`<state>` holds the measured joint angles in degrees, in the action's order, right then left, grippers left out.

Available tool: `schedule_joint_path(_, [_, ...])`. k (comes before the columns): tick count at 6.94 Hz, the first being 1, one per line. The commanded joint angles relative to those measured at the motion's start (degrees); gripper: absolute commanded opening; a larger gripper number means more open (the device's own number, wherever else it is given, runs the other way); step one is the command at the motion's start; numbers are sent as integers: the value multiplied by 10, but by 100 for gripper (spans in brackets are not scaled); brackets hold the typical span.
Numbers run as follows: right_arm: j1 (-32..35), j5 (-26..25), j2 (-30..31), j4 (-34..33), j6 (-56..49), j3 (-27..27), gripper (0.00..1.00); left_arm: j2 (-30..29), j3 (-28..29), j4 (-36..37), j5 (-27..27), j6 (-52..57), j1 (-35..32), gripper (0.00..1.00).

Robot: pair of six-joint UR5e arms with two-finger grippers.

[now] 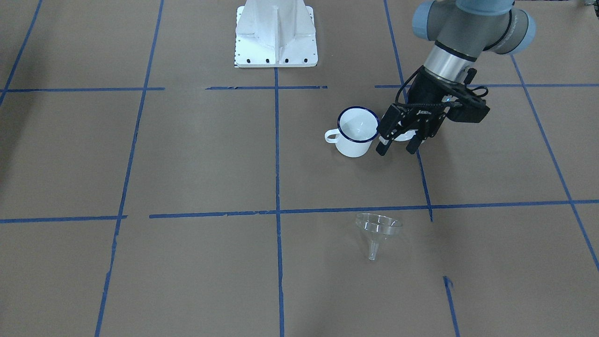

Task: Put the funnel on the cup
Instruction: 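Reach the left gripper to the clear glass funnel and grasp it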

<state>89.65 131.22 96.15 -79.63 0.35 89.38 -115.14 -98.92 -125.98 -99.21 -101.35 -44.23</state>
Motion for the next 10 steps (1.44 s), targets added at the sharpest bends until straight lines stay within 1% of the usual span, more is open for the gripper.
schedule_joint_path(1, [0,0,0,0,0,0,100,-45,143,-125,65,-171,20,88])
schedule_joint_path(2, [0,0,0,0,0,0,100,-73,196,-131,116,-198,39,85])
schedule_joint_path(3, [0,0,0,0,0,0,100,-83,223,-131,140,-211,39,85])
schedule_joint_path(5, [0,0,0,0,0,0,100,-83,223,-131,140,-207,48,84])
schedule_joint_path(6, [0,0,0,0,0,0,100,-82,223,-134,141,-208,49,60])
schedule_joint_path(7, [0,0,0,0,0,0,100,-77,222,-159,141,-207,47,1])
schedule_joint_path(9, [0,0,0,0,0,0,100,-63,220,-163,141,-199,46,0])
schedule_joint_path(10, [0,0,0,0,0,0,100,-60,213,-163,141,-163,45,0])
